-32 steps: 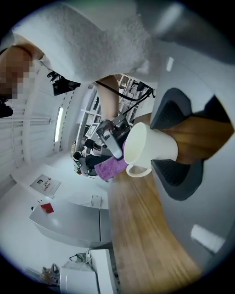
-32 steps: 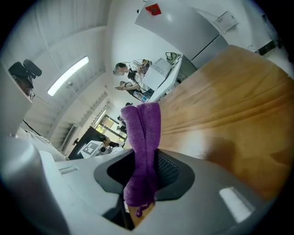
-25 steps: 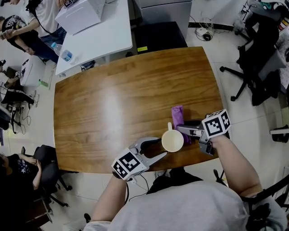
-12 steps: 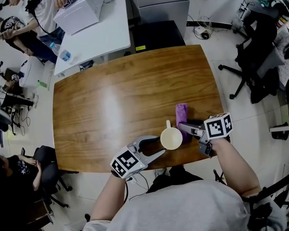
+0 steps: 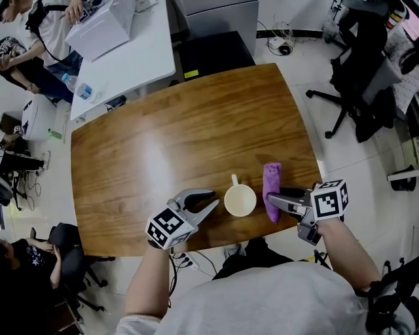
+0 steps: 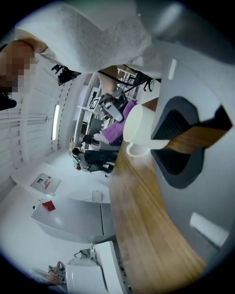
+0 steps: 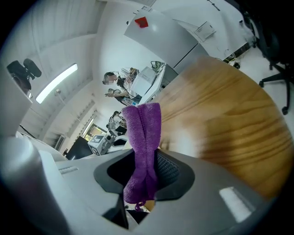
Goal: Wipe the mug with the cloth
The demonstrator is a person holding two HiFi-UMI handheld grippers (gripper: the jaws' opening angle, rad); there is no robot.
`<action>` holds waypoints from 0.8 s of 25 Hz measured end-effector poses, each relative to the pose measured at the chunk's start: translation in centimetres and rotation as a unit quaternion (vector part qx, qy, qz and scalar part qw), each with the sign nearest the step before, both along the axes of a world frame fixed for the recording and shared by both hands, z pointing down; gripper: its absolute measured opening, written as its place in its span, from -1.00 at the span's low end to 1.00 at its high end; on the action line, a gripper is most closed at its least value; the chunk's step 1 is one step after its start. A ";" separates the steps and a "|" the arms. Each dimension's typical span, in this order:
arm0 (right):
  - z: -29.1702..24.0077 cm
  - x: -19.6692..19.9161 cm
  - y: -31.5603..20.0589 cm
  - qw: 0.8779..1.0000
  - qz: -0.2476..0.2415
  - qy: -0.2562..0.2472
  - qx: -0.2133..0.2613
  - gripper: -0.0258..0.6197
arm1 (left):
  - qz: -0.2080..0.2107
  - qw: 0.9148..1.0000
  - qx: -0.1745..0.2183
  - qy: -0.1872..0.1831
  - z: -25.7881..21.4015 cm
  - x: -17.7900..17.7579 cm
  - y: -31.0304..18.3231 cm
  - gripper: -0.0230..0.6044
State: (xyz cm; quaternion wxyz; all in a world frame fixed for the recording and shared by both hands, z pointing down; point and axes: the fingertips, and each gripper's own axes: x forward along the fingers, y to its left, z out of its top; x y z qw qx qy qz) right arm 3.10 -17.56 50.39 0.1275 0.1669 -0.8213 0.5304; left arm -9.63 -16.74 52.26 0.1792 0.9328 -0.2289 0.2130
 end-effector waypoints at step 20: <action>0.9 -1.7 2.4 1.000 -0.017 -0.009 -0.017 -0.53 | 0.019 1.000 -0.011 0.022 -0.7 2.5 -0.1 -0.91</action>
